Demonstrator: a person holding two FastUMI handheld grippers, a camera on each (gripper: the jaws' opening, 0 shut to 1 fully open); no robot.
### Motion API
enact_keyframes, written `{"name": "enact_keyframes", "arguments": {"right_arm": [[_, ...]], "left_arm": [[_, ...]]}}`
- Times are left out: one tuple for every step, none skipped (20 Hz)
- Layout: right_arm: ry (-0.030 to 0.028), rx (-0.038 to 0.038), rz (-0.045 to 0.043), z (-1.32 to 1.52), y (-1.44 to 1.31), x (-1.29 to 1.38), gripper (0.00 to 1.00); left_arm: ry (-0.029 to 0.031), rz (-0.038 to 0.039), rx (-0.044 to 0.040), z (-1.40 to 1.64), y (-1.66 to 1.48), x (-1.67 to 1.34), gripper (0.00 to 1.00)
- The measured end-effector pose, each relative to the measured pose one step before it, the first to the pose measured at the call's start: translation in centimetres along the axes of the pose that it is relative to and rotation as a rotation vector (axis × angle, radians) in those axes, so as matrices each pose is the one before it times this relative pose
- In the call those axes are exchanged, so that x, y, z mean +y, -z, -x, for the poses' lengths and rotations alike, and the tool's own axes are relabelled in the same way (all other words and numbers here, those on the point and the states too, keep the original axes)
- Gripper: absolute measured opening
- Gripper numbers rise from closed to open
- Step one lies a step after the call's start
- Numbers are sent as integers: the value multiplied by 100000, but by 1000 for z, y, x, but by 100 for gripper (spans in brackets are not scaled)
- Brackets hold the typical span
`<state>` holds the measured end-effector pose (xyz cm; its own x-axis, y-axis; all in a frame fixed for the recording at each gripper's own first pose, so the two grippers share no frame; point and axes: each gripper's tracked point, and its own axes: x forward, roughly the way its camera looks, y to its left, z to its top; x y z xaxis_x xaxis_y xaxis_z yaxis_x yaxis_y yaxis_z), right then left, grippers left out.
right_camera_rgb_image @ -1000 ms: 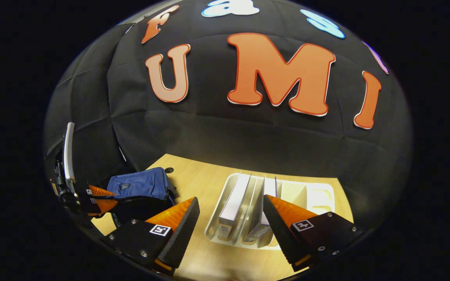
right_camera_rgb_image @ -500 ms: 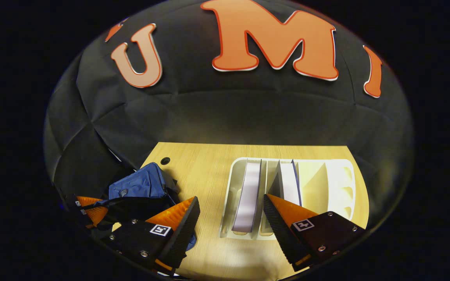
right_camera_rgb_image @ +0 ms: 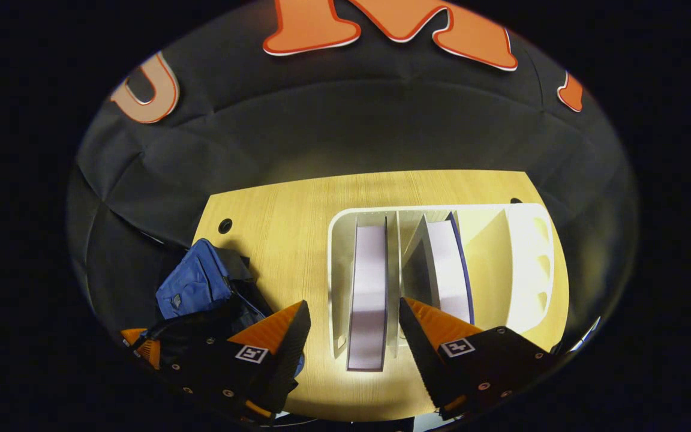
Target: Open the schoolbag, grab two books from the bookshelf and put them into the schoolbag.
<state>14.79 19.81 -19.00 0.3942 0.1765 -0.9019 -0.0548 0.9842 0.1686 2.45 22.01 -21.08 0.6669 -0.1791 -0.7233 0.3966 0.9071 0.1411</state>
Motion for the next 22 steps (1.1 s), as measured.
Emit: {"name": "enact_keyframes", "arguments": {"right_arm": [[-1275,3697,-2081,-439,246,279,83],[-31,4006,-1473,-279,180,78,80],[596,3432,-135,-449,316,-327,76],[1815,2698,35,-253,89,-518,73],[2052,2408,218,-170,50,-461,65],[1583,2021,-297,-113,60,-210,60],[1076,771,-1413,102,-165,-46,47],[793,669,-722,-212,-124,-85,42],[421,779,490,67,163,-114,37],[927,421,338,-23,-62,-219,36],[644,451,234,104,58,-72,35],[790,691,1716,169,92,-27,34],[894,-249,1963,-12,32,-378,31],[-378,-295,340,159,13,-18,30],[-775,-190,92,295,67,210,29],[-1573,-611,119,371,-63,115,28],[-1231,-909,-898,520,-5,-196,27],[-1356,-1297,-904,772,-178,-160,26],[-1390,-1349,-994,784,-70,-89,25],[-2115,-1366,-765,860,-155,-128,25],[-2931,-1797,-1622,995,3,49,25],[-3157,-1498,-998,997,-87,38,25]], "left_arm": [[969,2181,209,-125,315,-119,4],[757,1939,736,-159,495,-85,4],[729,1569,53,-96,222,-52,4],[604,1324,121,-171,270,4,4],[502,796,-332,-19,187,-39,4],[402,647,-50,8,220,-93,4],[129,845,26,-59,208,-22,4],[171,1214,218,-207,174,72,4],[377,1250,496,-147,217,-136,4],[566,1141,590,-11,275,-124,4],[583,625,407,-34,169,-110,4],[276,178,40,-50,86,-58,4],[84,4,-22,-13,-89,27,4],[-23,-226,94,14,40,1,4],[10,-322,141,6,-101,-45,4],[-74,-474,238,-111,53,94,4],[-96,-878,-108,70,-231,74,4],[-276,-1017,135,36,-265,67,4],[-400,-1439,255,37,33,208,4],[-247,-1469,-11,192,-347,220,4],[-227,-1125,-322,77,-481,256,4],[-460,-666,-331,117,-378,298,4]]}}
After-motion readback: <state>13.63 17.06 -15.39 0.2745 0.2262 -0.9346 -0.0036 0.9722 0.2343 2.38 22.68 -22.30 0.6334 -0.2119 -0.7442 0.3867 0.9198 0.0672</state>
